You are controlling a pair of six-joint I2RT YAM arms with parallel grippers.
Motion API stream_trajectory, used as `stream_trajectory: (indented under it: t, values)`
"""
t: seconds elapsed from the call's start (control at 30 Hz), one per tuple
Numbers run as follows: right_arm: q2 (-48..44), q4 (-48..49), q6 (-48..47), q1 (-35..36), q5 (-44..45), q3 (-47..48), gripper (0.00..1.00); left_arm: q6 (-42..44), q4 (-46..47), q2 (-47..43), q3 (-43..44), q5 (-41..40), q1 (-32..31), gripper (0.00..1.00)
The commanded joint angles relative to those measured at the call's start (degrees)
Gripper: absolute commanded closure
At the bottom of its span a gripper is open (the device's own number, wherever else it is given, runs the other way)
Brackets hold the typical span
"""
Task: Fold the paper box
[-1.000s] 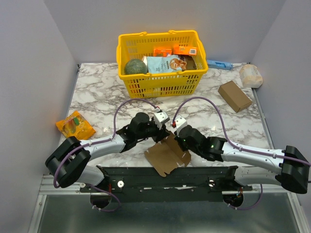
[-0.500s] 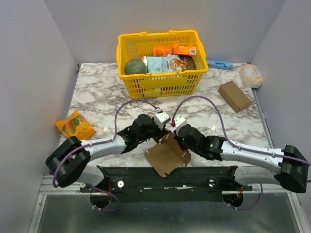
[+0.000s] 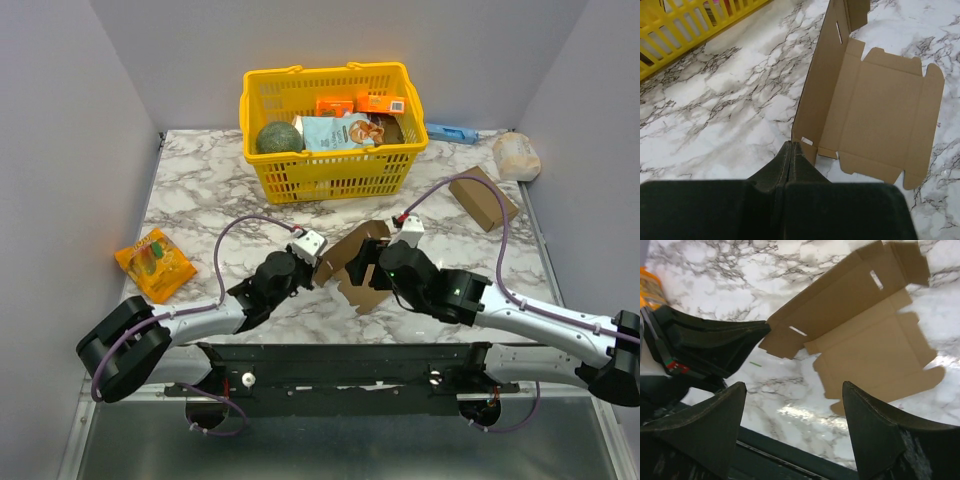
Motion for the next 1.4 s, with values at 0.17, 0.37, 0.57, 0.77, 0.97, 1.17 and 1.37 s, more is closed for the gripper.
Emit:
stream_trajectory:
  t: [0.17, 0.37, 0.57, 0.77, 0.97, 1.17, 1.37]
  values:
    - [1.69, 17.42, 19.34, -12.02, -13.59, -10.07, 0.16, 5.79, 9.90, -1.18, -3.97, 0.09, -1.52, 1.00]
    - [4.16, 21.30, 19.08, -15.81, -14.83, -8.41, 0.17, 6.59, 8.76, -0.21, -2.92, -0.17, -2.93, 1.00]
    - [7.49, 23.24, 22.59, -17.39, -14.31, -8.84, 0.20, 10.10, 7.53, 1.28, -1.25, -1.75, -4.86, 1.00]
    - [9.95, 25.35, 24.26, -18.18, -12.81, -10.16, 0.30, 11.59, 7.09, 2.08, -0.63, -3.59, -6.79, 1.00]
    - [10.75, 26.40, 24.35, -18.71, -12.82, -11.65, 0.45, 11.86, 6.39, 2.78, 0.16, -4.39, -7.59, 1.00]
    - [10.92, 26.76, 24.79, -18.80, -12.20, -13.24, 0.52, 12.13, 5.95, 3.48, 0.69, -5.09, -8.12, 1.00]
    - [12.07, 27.55, 25.93, -19.15, -12.02, -14.82, 0.55, 12.13, 5.60, 4.27, 1.30, -5.71, -8.82, 1.00]
